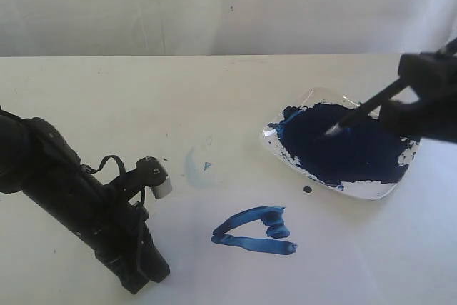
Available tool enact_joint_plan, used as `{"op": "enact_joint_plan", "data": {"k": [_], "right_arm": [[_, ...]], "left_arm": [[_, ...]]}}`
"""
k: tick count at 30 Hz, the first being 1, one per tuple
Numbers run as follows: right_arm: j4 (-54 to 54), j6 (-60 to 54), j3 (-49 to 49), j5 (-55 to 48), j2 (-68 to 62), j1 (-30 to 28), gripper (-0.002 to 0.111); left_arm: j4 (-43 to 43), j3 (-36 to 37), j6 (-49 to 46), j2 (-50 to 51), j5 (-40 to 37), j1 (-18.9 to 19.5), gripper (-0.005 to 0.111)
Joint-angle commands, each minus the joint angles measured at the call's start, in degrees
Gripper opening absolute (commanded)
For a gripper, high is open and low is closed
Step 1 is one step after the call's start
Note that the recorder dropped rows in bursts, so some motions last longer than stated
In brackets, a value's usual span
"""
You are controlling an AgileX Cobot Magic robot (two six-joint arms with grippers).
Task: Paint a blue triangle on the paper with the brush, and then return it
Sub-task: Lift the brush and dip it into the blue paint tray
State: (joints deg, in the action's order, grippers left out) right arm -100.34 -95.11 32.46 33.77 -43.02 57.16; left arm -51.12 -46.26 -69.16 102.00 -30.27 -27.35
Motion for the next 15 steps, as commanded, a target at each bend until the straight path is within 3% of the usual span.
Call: {"op": "enact_joint_plan", "data": {"k": [1, 10, 15], "right_arm": [[0.4, -12.0, 5.9, 4.6, -3.2, -0.1, 0.0], [0.4, -23.1, 12.5, 4.7, -15.8, -1.3, 0.0], [0.4, -23.1, 14.0, -8.0, -19.6, -6.1, 0.0]], "left_arm": [[-0.3, 0.5, 0.0, 0.0, -1.3, 0.0, 0.0], [-0.3, 0.5, 0.0, 0.0, -1.3, 0.0, 0.0], [-0.3, 0.5, 0.0, 0.0, -1.3, 0.0, 0.0]]}}
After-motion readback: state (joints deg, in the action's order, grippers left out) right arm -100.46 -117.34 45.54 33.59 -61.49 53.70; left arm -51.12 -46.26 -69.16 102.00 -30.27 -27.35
